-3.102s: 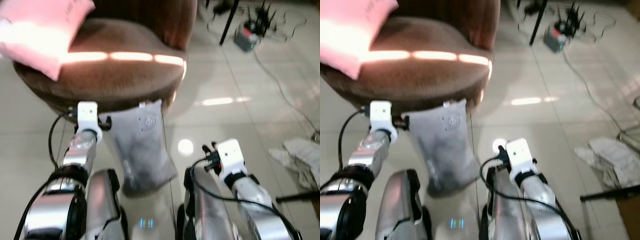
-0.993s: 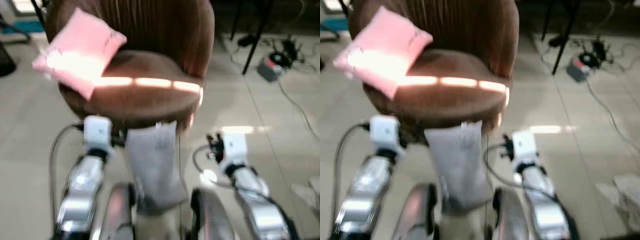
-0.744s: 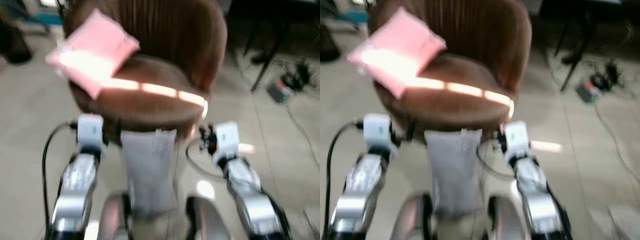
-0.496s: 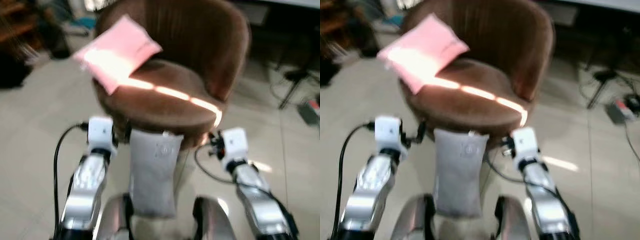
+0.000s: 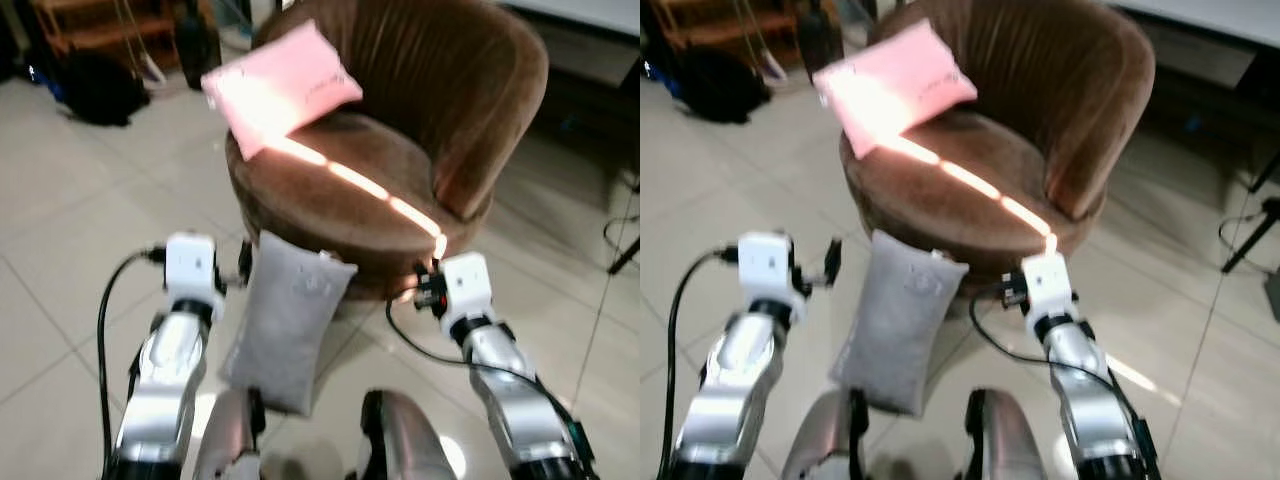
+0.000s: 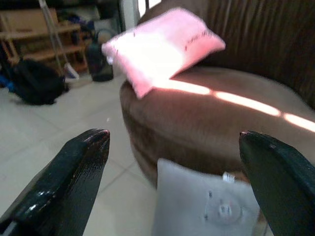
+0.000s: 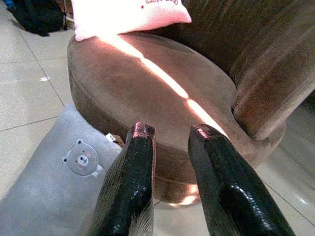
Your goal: Move the pillow to the sofa from floor
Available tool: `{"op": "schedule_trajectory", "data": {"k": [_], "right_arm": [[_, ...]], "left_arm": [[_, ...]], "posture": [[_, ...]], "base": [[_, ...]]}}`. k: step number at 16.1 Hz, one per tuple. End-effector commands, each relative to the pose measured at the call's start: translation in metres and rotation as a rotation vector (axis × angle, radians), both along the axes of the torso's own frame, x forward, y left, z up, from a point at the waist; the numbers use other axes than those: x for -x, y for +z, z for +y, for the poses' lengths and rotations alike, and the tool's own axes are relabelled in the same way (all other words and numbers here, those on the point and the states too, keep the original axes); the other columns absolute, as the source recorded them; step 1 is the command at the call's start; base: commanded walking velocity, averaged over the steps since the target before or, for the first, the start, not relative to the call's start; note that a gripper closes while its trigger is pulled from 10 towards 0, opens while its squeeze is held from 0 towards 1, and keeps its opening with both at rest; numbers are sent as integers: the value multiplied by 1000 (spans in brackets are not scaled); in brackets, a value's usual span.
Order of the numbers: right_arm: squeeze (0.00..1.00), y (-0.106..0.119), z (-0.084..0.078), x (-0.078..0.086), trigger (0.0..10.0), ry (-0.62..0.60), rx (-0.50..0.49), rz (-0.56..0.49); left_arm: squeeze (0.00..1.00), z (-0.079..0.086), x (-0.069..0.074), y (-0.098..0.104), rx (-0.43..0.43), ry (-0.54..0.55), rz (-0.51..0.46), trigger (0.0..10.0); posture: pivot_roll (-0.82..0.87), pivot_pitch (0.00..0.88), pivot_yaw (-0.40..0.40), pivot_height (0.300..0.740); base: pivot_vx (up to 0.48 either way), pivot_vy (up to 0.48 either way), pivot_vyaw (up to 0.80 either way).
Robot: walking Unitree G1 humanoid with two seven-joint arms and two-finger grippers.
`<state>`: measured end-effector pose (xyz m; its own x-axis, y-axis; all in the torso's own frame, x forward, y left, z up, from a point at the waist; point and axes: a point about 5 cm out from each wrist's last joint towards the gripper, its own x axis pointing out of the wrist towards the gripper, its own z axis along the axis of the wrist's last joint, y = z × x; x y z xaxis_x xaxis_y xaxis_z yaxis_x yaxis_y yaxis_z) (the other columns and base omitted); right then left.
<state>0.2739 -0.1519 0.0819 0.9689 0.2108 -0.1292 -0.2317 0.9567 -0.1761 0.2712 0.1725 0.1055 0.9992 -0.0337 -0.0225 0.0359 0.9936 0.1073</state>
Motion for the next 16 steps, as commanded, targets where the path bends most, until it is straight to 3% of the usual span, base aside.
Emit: {"op": "schedule_trajectory", "data": {"k": [1, 5, 10, 16], "right_arm": [[0, 0, 6, 0, 10000, 48, 25, -10], [0, 0, 13, 1, 10000, 96, 18, -17], [0, -1, 14, 0, 10000, 104, 31, -20], [0, -2, 10, -3, 10000, 52, 18, -9]], "left_arm": [[0, 3, -1, 3, -16, 1, -15, 10000], [0, -1, 0, 7, -10, -17, -50, 10000], [0, 1, 0, 6, -12, -11, -54, 10000], [0, 4, -3, 6, -14, 1, -53, 10000]], "posture": [[-12, 40, -17, 538], [-9, 35, -23, 538], [-6, 23, -28, 538], [-5, 21, -23, 538]], "base": [[0, 0, 0], [0, 0, 600], [274, 0, 800], [284, 0, 0]]}}
